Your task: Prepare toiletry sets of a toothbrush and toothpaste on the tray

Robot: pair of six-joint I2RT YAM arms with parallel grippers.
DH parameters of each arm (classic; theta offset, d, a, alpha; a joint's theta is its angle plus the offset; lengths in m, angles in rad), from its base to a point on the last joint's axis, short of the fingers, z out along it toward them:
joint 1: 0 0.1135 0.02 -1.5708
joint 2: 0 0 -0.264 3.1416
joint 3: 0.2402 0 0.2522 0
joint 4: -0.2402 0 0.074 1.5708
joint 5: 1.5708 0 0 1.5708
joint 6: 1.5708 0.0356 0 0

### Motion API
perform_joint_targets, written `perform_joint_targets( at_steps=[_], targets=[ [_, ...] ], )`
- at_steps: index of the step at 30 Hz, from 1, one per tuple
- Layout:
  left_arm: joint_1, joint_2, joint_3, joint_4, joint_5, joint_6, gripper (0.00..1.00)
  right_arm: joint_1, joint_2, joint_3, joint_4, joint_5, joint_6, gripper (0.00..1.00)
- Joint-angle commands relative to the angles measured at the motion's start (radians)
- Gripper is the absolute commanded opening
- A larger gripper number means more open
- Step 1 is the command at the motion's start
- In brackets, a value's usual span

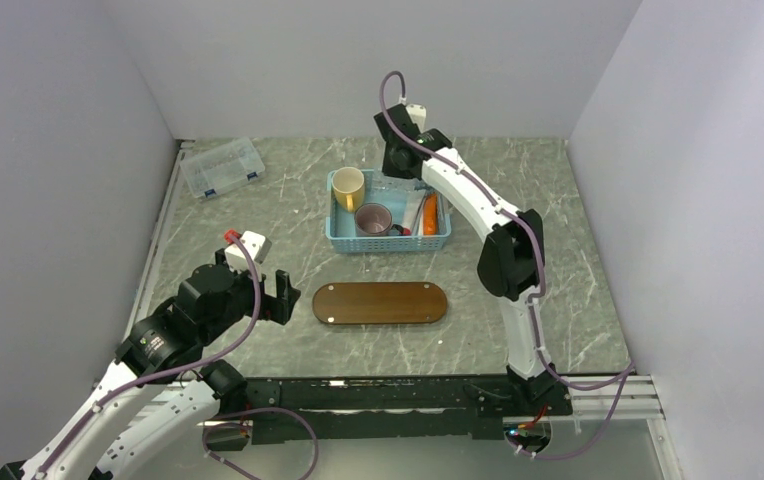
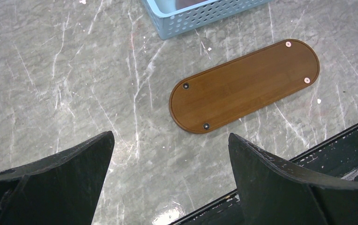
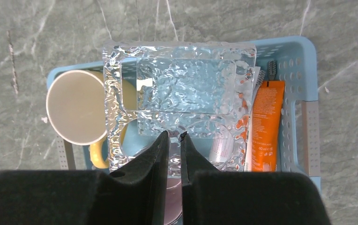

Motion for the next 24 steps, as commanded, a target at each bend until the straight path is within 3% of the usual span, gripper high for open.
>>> perform_joint_targets(
  at_steps=[1, 11, 24],
  targets=[
    [0.001, 0.007, 0.005, 0.029, 0.006, 0.009, 0.99, -0.004, -0.098, 0.015, 0.068, 0.06, -0.026, 0.0],
    [0.0, 0.004, 0.007, 0.024, -0.007, 0.005, 0.99, 0.014, -0.205, -0.028, 0.034, 0.062, -0.071, 0.0],
    [0.002, -0.013, 0.007, 0.017, -0.035, -0.004, 0.99, 0.2, -0.388, -0.225, -0.039, 0.178, -0.024, 0.0]
  ],
)
